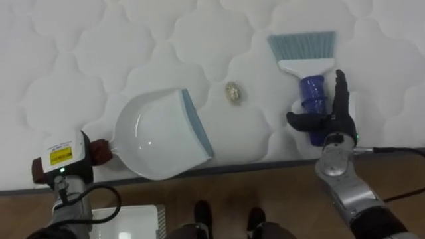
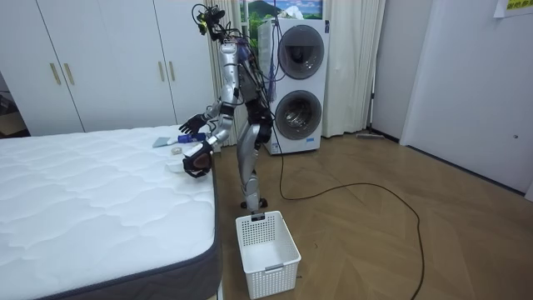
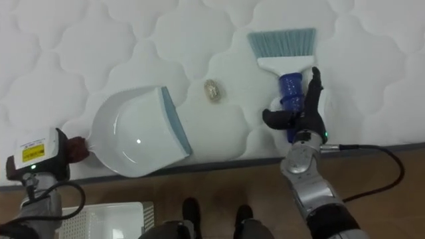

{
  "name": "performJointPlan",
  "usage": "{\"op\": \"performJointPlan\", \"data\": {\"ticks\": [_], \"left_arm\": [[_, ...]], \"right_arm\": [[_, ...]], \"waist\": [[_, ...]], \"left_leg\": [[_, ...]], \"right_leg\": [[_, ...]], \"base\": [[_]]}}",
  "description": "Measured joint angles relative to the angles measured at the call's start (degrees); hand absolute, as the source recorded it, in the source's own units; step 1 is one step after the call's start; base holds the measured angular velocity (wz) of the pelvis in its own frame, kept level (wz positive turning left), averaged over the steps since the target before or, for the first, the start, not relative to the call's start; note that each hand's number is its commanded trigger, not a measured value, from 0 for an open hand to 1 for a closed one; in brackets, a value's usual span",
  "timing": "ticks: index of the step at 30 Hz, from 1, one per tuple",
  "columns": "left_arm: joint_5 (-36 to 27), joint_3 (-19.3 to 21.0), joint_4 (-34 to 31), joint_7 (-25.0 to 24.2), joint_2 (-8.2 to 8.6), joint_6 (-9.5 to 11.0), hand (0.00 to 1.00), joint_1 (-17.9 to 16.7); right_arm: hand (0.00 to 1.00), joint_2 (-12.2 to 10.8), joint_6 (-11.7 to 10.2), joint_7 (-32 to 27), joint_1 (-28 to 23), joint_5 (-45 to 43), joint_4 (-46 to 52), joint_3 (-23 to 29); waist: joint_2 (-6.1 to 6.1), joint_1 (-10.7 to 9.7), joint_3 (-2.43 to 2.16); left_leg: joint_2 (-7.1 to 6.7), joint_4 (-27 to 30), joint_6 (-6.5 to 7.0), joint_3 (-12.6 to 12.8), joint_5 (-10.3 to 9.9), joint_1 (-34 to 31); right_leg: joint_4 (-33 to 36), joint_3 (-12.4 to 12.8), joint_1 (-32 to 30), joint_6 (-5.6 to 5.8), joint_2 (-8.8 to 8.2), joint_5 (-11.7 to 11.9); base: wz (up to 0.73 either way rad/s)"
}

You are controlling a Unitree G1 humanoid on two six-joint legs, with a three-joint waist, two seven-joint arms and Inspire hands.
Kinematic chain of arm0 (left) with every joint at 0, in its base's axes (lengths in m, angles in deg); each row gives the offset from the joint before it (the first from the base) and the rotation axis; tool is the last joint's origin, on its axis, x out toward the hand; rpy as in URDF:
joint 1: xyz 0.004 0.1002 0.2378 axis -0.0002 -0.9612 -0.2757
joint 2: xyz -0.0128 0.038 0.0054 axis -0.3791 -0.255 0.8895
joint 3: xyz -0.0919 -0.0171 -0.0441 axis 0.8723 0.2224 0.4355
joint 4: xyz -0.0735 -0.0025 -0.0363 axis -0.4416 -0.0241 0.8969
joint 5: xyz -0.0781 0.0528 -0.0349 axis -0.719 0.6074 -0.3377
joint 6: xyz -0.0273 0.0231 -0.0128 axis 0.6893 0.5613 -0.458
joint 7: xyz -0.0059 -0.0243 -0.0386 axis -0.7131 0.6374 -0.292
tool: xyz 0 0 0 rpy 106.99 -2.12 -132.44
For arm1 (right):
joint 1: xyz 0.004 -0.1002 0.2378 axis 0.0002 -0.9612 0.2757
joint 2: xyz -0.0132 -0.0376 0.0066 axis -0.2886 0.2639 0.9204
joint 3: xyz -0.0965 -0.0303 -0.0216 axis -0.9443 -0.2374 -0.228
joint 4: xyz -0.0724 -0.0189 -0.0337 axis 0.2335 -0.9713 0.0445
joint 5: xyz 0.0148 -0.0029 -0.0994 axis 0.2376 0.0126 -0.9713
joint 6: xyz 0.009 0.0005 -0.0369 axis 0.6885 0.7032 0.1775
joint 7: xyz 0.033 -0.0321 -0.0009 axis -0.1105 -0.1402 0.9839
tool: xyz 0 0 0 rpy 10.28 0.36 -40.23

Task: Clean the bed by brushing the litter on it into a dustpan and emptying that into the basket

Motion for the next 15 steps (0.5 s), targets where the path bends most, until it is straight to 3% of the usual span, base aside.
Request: {"op": "performJointPlan", "data": {"ticks": [15], "left_arm": [[0.58,0.03,-0.54,-0.21,-0.05,-0.25,1.0,0.27]], "right_arm": [[0.0,-0.06,0.59,3.3,2.2,4.66,-8.53,0.14]], "waist": [[-0.02,-0.08,0.01]], "left_leg": [[0.12,1.14,0.13,-0.22,-0.07,-0.86]], "right_leg": [[0.11,-0.74,-0.1,-0.21,-0.27,-0.2]], "base": [[0.01]]}}
